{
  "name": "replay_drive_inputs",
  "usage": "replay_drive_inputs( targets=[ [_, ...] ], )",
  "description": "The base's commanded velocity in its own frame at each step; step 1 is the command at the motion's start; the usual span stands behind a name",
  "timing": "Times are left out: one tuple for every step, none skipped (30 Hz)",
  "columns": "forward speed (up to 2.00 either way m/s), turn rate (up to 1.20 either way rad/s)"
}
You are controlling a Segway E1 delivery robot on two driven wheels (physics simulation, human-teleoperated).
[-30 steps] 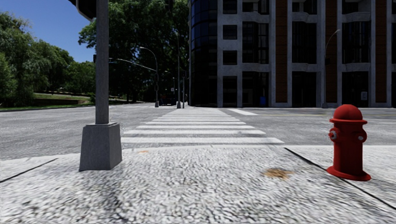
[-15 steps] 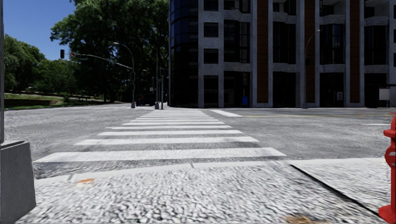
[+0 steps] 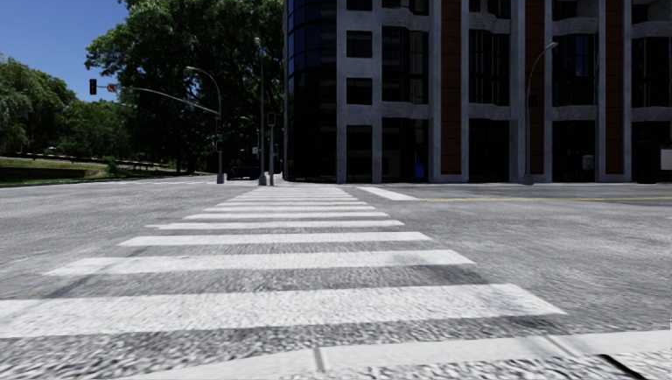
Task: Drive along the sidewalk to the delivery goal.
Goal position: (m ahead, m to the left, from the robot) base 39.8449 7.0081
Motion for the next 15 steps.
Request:
replay_drive_inputs(
  targets=[
    [2.0, 0.0],
    [2.0, 0.0],
    [2.0, 0.0],
    [2.0, 0.0],
    [2.0, 0.0],
    [2.0, 0.0],
    [2.0, 0.0],
    [2.0, 0.0],
    [2.0, 0.0],
    [2.0, 0.0],
    [2.0, 0.0],
    [2.0, 0.0],
    [2.0, 0.0],
    [2.0, 0.0],
    [2.0, 0.0]
  ],
)
